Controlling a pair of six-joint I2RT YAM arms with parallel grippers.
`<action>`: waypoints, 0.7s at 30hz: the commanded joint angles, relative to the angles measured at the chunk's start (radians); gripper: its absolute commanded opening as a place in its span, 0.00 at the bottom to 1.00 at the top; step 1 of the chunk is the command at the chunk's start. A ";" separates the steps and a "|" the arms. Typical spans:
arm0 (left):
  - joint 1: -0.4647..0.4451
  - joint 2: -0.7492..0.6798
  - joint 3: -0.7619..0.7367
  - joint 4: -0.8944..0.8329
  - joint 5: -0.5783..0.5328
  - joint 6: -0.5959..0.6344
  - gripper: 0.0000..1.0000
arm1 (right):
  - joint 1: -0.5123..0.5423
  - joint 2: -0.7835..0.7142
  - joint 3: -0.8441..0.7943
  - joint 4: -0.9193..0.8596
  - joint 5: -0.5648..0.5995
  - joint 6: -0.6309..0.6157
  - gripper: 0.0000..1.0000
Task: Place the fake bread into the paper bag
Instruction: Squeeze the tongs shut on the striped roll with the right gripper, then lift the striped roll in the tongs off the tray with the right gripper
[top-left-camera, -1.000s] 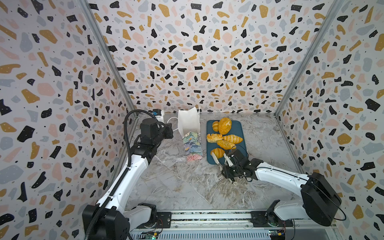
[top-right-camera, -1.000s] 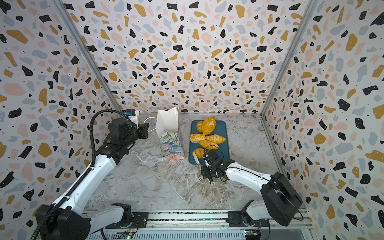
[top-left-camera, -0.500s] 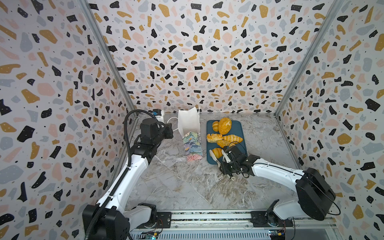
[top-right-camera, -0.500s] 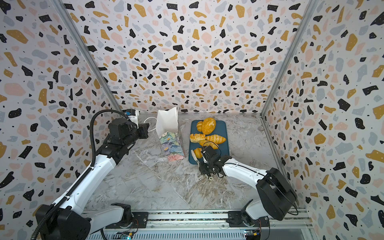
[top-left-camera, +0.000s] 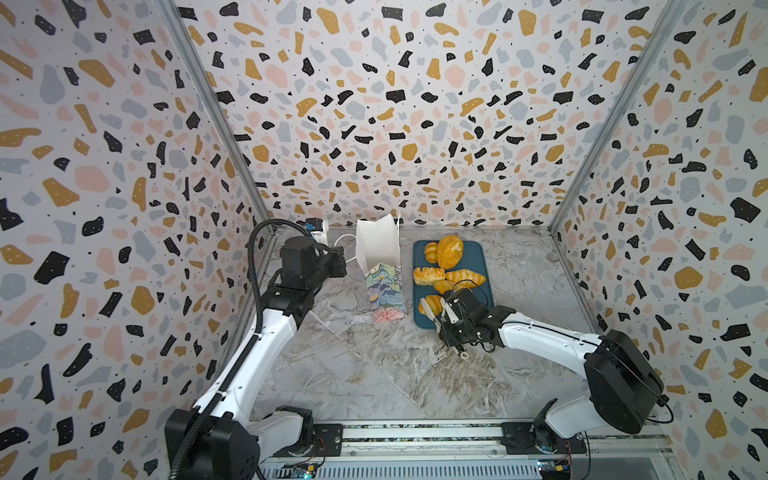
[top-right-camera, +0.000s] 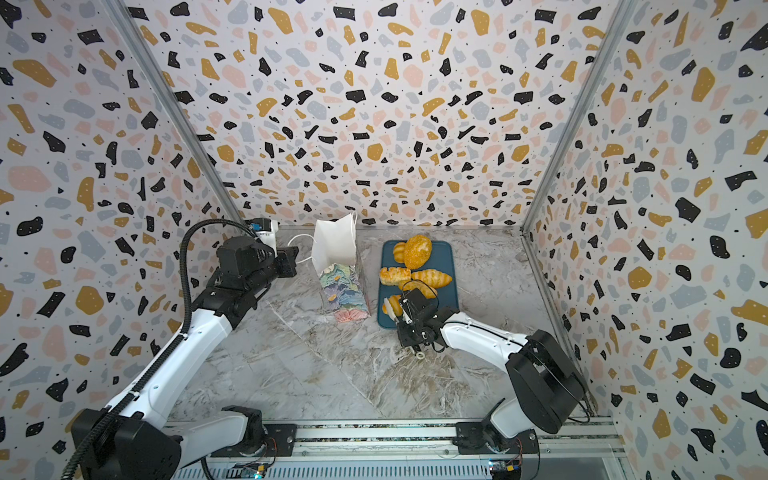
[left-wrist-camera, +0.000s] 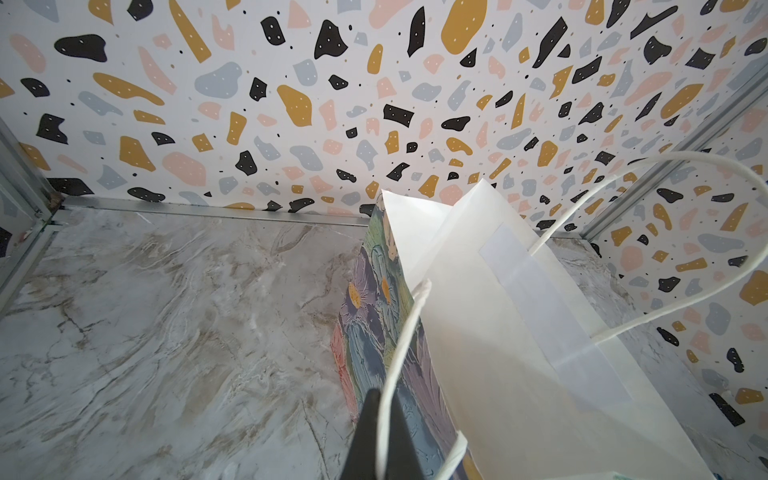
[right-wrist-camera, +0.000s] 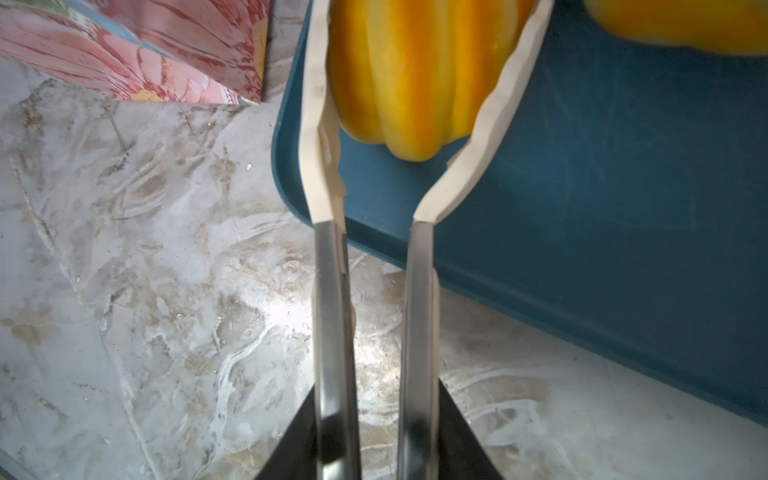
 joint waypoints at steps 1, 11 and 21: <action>0.003 -0.003 0.017 0.012 -0.004 -0.002 0.00 | 0.003 -0.054 0.043 -0.018 0.000 0.010 0.36; 0.003 -0.008 0.014 0.018 -0.002 -0.004 0.00 | 0.002 -0.126 0.034 0.000 0.000 0.043 0.34; 0.003 -0.007 0.013 0.021 0.007 0.003 0.00 | -0.019 -0.199 0.000 0.034 -0.051 0.049 0.32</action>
